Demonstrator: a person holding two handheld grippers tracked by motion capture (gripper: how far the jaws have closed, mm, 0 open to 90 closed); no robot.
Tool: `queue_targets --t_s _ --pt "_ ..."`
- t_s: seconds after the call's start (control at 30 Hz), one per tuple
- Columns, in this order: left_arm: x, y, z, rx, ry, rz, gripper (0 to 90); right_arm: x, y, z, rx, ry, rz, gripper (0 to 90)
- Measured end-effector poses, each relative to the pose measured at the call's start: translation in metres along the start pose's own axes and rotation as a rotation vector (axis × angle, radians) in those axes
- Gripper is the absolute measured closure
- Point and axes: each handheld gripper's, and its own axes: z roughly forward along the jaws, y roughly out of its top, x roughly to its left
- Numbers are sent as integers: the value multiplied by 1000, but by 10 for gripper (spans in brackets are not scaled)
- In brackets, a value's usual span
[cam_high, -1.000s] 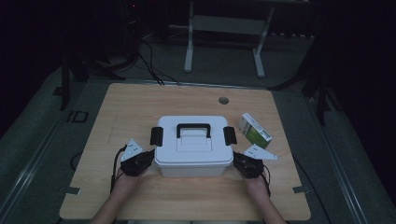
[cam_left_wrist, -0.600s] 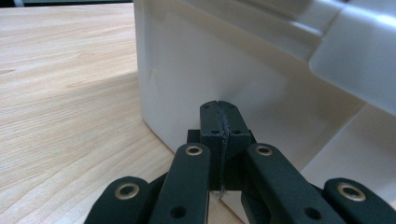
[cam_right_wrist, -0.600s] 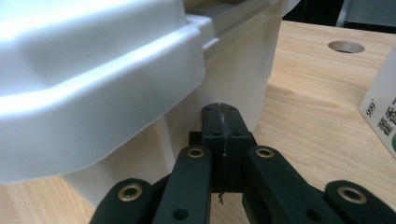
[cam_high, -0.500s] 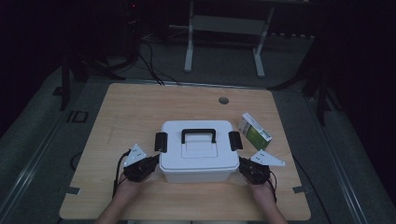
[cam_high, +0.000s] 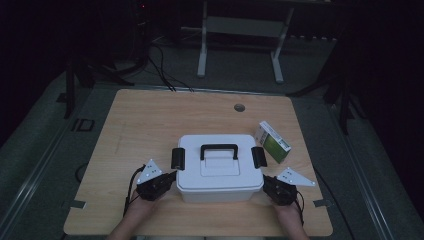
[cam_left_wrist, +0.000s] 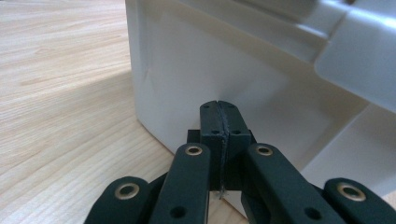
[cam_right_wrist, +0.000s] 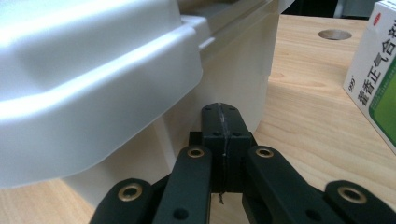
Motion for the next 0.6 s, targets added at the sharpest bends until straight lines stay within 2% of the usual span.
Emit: queue_targets --t_s 0.6 --pt "-16 -3 0 8 -43 7 899 4 -11 -24 -3 -5 13 900"
